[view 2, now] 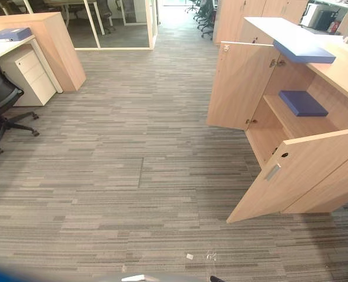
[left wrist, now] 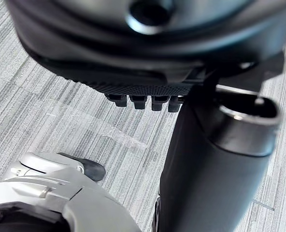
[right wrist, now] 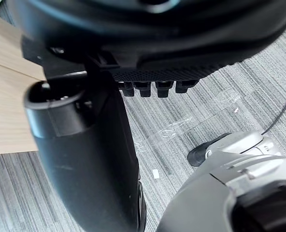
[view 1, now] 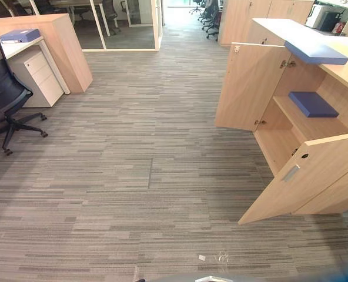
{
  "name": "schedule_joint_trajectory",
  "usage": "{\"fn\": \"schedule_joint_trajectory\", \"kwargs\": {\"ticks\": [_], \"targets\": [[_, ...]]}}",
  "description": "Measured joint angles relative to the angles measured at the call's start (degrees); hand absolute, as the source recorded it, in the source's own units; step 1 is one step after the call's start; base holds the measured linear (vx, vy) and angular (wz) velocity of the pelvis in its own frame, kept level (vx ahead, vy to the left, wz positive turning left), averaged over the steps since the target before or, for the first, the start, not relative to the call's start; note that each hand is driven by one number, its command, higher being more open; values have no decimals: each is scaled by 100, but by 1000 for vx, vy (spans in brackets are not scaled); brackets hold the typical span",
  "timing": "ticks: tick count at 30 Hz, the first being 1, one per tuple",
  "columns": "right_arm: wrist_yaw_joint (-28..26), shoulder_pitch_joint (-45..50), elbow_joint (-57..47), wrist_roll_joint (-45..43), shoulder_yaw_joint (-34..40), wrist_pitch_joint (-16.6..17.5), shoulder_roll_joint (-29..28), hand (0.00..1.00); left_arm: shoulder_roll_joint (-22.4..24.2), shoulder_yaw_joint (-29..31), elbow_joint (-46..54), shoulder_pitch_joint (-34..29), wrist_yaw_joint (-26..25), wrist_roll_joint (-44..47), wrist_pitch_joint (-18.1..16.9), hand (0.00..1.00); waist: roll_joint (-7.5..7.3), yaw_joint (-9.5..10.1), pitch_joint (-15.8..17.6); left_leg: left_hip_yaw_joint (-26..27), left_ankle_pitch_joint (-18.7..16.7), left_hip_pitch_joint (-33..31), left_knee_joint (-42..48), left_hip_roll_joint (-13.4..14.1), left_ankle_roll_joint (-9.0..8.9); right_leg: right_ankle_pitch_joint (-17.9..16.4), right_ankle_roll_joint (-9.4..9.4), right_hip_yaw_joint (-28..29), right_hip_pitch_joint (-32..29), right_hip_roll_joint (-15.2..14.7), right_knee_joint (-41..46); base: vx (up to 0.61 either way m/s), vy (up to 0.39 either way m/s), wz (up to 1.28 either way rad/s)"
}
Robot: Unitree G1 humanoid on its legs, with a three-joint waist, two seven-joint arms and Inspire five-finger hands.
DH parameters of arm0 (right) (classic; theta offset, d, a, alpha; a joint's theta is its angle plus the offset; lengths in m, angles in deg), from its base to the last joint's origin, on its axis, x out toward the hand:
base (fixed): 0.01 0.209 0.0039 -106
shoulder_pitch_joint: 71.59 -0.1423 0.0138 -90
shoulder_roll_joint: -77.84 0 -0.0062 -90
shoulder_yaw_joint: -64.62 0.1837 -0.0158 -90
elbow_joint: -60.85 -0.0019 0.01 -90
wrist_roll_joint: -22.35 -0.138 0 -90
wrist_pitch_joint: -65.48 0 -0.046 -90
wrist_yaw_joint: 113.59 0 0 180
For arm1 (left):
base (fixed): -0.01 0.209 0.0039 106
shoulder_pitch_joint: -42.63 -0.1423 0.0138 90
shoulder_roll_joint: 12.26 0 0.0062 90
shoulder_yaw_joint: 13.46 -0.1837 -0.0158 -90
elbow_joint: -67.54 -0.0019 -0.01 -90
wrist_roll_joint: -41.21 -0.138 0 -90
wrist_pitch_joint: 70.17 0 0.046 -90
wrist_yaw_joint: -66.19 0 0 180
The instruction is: Walk over to the cabinet, pick up the folder, carry it to the office cabinet, place the folder inside the office cabinet, then close the office cabinet door
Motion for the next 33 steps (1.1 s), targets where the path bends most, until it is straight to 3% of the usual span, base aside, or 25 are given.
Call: {"fn": "schedule_joint_trajectory", "kwargs": {"ticks": [9, 13, 15, 16, 17, 18, 19, 20, 22, 23, 25, 28, 29, 30, 31, 32, 33], "targets": [[4, -92, -3, -29, 269, 65, -116, 100, 76, 244, 0, 26, 1, 398, -26, 100, -37, 5, 106, -57, 58, 94, -125, 8, -64, 0, 3, -87, 113, 2, -89, -22, -4, 5], [8, -100, -84, -67, 261, 65, -166, 100, 199, 704, 36, 67, -20, 439, -30, 100, -86, 20, 204, -33, -27, -26, 41, 28, -112, -48, -13, -106, 102, 2, -35, -25, -4, 1], [1, -85, -342, -169, 230, 67, -216, 100, 312, 1023, 245, 179, -45, 435, -30, 100, -100, 71, 529, 91, -699, -530, 1406, 145, -241, -317, -137, -261, 63, 14, 295, -75, -13, -2], [-2, -26, -479, -221, 208, 71, -205, 100, 430, 1284, 257, 233, -57, 437, -26, 100, -34, 147, 582, 352, -1037, -1033, 2586, 355, -309, -470, -200, -407, -22, 65, 485, -130, -15, -13], [2, -32, -500, -219, 196, 73, -214, 100, 456, 1452, 279, 298, -49, 436, -14, 100, -52, 174, 647, 486, -1006, -1545, 3700, 501, -222, -530, -253, -398, -40, 100, 628, -114, -28, -25], [24, -40, -503, -216, 175, 69, -215, 100, 529, 1566, 372, 311, -69, 435, -7, 100, -70, 236, 727, 513, -635, -2094, 4862, 638, 31, -655, -314, -332, -29, 107, 863, -45, -30, -27], [45, -33, -505, -216, 143, 69, -205, 100, 543, 1585, 413, 275, -78, 437, -4, 100, -74, 288, 758, 547, -579, -2304, 5319, 718, 111, -741, -341, -285, -23, 106, 963, 43, -35, -42], [115, -45, -511, -211, -19, 61, -177, 100, 573, 1579, 483, 179, -79, 436, -4, 100, -90, 315, 753, 620, -698, -2631, 5880, 882, 76, -887, -364, -192, 11, 84, 1140, 110, -17, -40], [179, -133, -549, 48, -92, 9, -175, 100, 585, 1568, 586, 97, -109, 437, -6, 100, -148, 323, 717, 648, -836, -2927, 5666, 1023, -74, -1053, -318, -32, 8, -20, 1289, 159, 24, -41], [222, -213, -552, 201, -133, -3, -171, 100, 606, 1563, 644, 71, -130, 437, -21, 100, -208, 336, 675, 648, -878, -2962, 4960, 1041, -157, -1115, -244, 106, 23, -128, 1302, 305, 170, -51], [250, -351, -564, 242, -137, 1, -170, 100, 626, 1554, 662, 54, -179, 436, -29, 100, -190, 354, 663, 627, -802, -2907, 3591, 1014, -242, -1254, -90, 302, 56, -331, 1329, 385, 255, -46], [257, -440, -549, 231, -221, -1, -169, 100, 665, 1516, 649, 27, -275, 435, -32, 100, -128, 361, 624, 570, -243, -2843, 1700, 920, -416, -1640, 264, 455, 341, -769, 1256, 382, 323, -25], [261, -441, -505, 228, -218, 4, -182, 100, 678, 1494, 547, -24, -309, 455, -36, 100, -51, 383, 548, 619, 46, -2830, 1644, 923, -498, -1816, 395, 493, 615, -939, 1127, 441, 416, -22], [264, -438, -422, 228, -209, 5, -227, 100, 629, 1492, 460, -48, -314, 463, -34, 100, -76, 394, 473, 674, 317, -2835, 1827, 832, -475, -1898, 355, 518, 743, -1096, 1056, 599, 529, -47], [196, -439, -237, 230, 10, -17, -426, 100, 516, 1510, 340, -153, -376, 497, -59, 100, -273, 453, 32, 884, 311, -2975, 2244, 564, -234, -1757, 247, 725, 690, -1437, 1150, 535, 434, -36], [178, -427, -236, 232, 61, -15, -484, 100, 462, 1513, 299, -135, -392, 500, -92, 100, -325, 447, -49, 941, 197, -2950, 2283, 438, -111, -1635, 280, 762, 628, -1561, 1304, 645, 508, -27], [184, -454, -206, 240, 254, 0, -540, 100, 408, 1515, 255, -57, -421, 500, -110, 100, -415, 403, -97, 992, 100, -2826, 2388, 276, 16, -1409, 468, 799, 597, -1742, 1575, 535, 387, -16]]}}
